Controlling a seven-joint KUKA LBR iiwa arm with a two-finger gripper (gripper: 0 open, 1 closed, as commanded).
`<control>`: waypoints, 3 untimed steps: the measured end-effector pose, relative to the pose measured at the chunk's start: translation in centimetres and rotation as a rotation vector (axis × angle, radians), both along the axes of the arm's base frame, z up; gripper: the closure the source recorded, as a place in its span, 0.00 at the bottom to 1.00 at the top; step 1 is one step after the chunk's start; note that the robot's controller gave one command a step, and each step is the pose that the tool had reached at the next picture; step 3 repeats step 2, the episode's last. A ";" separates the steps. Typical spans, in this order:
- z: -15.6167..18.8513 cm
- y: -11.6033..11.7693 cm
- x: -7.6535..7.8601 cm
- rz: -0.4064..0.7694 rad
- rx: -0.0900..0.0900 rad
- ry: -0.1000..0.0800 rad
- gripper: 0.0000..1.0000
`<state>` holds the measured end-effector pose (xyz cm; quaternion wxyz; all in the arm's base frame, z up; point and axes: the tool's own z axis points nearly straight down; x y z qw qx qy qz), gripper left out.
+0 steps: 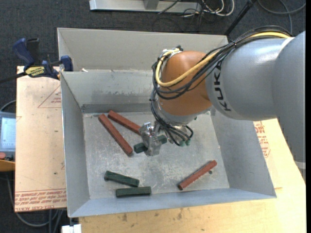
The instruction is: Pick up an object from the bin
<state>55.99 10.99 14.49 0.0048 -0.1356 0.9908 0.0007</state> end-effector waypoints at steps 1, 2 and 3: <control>0.9 0.0 0.1 -0.002 -0.001 0.006 1.00; 5.3 0.1 0.2 -0.003 0.000 0.002 1.00; 5.3 0.1 0.2 -0.003 0.000 0.002 1.00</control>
Offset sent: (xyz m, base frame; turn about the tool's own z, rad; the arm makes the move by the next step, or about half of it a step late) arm 0.0000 0.0000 0.0089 0.0000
